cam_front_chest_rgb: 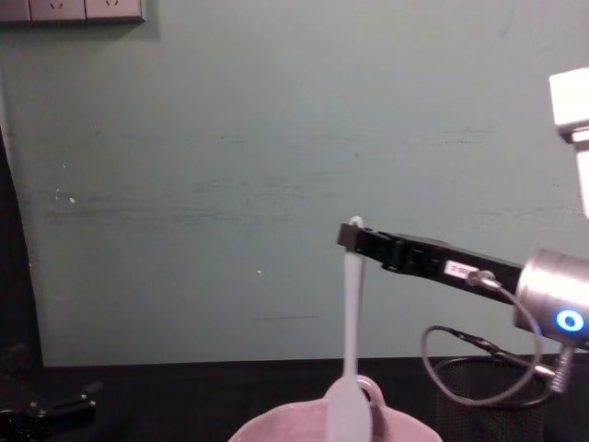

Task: Use the one hand to pick up the spoon and stir the clear water in the bowl.

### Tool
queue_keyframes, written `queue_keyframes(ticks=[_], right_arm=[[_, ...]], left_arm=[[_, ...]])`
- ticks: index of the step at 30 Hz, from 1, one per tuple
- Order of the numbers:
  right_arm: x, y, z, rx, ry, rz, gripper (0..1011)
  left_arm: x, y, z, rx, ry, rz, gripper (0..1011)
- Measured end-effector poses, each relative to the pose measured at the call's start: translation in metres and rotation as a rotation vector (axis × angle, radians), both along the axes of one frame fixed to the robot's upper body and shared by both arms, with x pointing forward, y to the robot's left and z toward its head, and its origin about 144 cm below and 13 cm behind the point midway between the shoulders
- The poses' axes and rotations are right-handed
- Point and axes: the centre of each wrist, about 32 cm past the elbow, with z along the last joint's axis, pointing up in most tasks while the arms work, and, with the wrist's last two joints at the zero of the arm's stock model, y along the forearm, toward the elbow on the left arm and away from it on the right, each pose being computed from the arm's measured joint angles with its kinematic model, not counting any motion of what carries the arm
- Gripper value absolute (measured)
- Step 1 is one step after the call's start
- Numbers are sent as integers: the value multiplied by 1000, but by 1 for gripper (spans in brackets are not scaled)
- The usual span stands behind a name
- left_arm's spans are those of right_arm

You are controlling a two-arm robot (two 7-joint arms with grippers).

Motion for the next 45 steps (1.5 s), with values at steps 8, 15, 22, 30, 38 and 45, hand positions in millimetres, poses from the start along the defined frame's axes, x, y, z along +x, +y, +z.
queue_keyframes(ticks=[8,15,22,30,38,45], right_arm=[[-17,-12,-1,-7,2,-24,109],[-33,-15,-4,-3,10,-22,109],[-48,-4,-4,0,11,23,110],[-50,15,-3,9,12,86,109],[-29,31,-2,9,15,121,109],[-7,39,-3,4,19,116,109]], left_arm=[[0,0,0,0,0,0,1011],[0,0,0,0,0,0,1011],[0,0,0,0,0,0,1011],[0,0,0,0,0,0,1011],[0,0,0,0,0,0,1011],[0,0,0,0,0,0,1011]])
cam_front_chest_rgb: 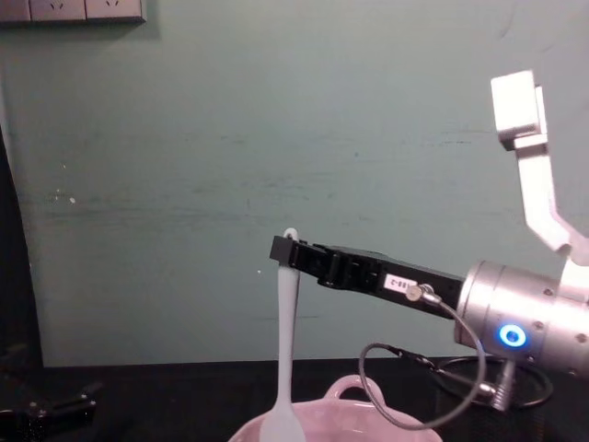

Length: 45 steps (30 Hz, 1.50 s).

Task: Use the one hand to pick up the spoon and stir the clear water in the bowl.

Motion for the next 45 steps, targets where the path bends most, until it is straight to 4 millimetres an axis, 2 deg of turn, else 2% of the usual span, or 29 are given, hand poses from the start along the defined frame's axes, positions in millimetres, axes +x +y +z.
queue_keyframes(ticks=[5,12,20,26,35,45], right_arm=[[10,-2,0,-8,-2,-20,109],[14,-17,1,-9,-5,-70,109],[5,-44,1,-12,-10,-140,109],[-7,-55,0,-12,-9,-159,109],[-25,-55,-1,-10,-9,-140,110],[-40,-39,0,4,-11,-82,109]], left_arm=[[0,0,0,0,0,0,1011],[0,0,0,0,0,0,1011],[0,0,0,0,0,0,1011],[0,0,0,0,0,0,1011],[0,0,0,0,0,0,1011],[0,0,0,0,0,0,1011]])
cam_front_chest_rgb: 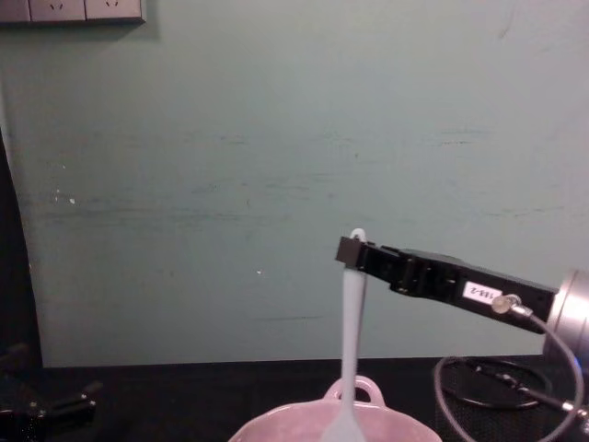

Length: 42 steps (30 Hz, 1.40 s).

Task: Use the one hand to pick up the spoon and stir the clear water in the bowl.

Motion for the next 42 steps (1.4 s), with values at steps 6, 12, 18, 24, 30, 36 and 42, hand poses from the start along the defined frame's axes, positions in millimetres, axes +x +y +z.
queue_keyframes(ticks=[6,12,18,24,30,36,42], right_arm=[[1,13,-1,2,6,38,109],[12,28,-1,5,6,74,109],[27,39,-3,2,8,89,109],[45,42,-6,14,16,71,109],[55,32,-5,18,16,31,110],[54,17,-3,13,11,-12,109],[45,0,-3,3,10,-49,109]], left_arm=[[0,0,0,0,0,0,1011],[0,0,0,0,0,0,1011],[0,0,0,0,0,0,1011],[0,0,0,0,0,0,1011],[0,0,0,0,0,0,1011],[0,0,0,0,0,0,1011],[0,0,0,0,0,0,1011]])
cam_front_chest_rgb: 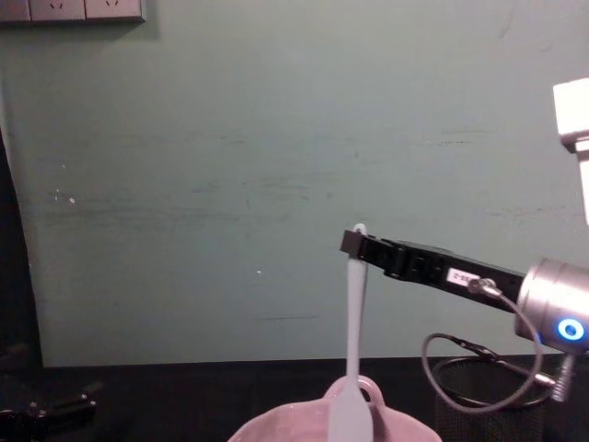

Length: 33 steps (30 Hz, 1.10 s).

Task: Use the one hand to pick up the spoon and stir the clear water in the bowl.

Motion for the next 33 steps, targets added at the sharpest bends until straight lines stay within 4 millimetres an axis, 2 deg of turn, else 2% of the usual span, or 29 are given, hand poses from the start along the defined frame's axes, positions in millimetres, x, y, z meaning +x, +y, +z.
queue_keyframes(ticks=[6,15,24,33], right_arm=[[-12,-7,0,-19,4,0,110],[-26,2,3,-31,1,49,109],[-30,12,2,-27,1,87,109],[-32,9,8,-20,-16,77,109]], left_arm=[[0,0,0,0,0,0,1011],[0,0,0,0,0,0,1011],[0,0,0,0,0,0,1011],[0,0,0,0,0,0,1011]])
